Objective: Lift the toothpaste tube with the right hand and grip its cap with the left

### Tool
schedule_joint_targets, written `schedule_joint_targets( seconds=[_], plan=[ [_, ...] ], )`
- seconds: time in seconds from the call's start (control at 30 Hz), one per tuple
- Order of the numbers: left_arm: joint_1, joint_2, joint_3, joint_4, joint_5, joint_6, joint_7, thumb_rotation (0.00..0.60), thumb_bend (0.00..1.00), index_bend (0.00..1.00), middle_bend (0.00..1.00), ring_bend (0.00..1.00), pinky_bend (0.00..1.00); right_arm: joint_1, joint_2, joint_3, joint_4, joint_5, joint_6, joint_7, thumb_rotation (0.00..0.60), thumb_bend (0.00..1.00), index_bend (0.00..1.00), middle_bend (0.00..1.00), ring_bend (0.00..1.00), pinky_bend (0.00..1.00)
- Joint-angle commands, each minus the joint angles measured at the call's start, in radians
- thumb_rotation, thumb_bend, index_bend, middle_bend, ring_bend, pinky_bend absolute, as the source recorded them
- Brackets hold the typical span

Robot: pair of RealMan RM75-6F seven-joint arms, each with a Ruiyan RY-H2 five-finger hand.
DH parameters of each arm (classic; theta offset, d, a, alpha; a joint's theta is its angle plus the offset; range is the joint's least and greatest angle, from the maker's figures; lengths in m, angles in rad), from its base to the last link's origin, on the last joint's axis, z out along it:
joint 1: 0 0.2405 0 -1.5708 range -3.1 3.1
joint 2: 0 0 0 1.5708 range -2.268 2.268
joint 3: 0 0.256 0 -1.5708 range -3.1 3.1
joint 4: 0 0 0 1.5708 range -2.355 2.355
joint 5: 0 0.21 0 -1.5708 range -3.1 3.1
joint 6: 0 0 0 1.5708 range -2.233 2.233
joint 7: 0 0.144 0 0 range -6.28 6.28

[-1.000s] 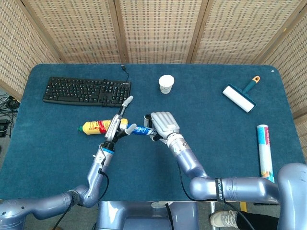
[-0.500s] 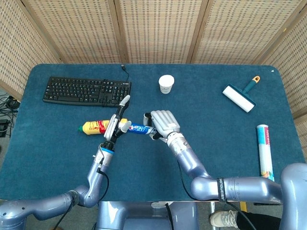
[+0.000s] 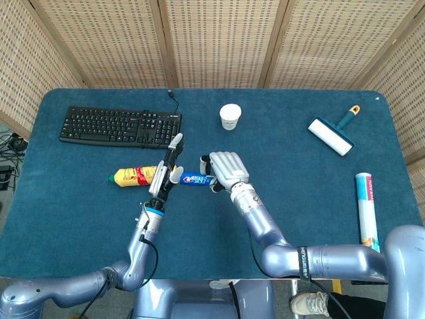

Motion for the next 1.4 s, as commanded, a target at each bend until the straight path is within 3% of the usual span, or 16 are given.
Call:
schedule_joint_targets(
  seconds=[0.03,1.1,1.4],
  plan=[
    [0.005,-0.015,-0.002,0.002,-0.006,0.008,0.000,0.173,0.00,0.00,0.00,0.00,0.00,0.001,0.002,-0.001,-0.004,-0.001,0.002,0.001,0.600,0.87,0.73,0.72,0.69,0.63],
    [0.002,-0.012,-0.041,-0.039,-0.042,-0.030,0.043,0.172,0.00,0.00,0.00,0.00,0.00,0.003,0.011,-0.007,-0.016,0.013,0.026,0.009,0.600,0.87,0.74,0.72,0.69,0.63],
    [0.036,0.050,-0.025,-0.069,0.001,-0.001,0.030,0.174,0.00,0.00,0.00,0.00,0.00,-0.023,0.047,-0.016,-0.033,0.007,0.041,0.014,0.600,0.87,0.74,0.72,0.69,0.63]
  ],
)
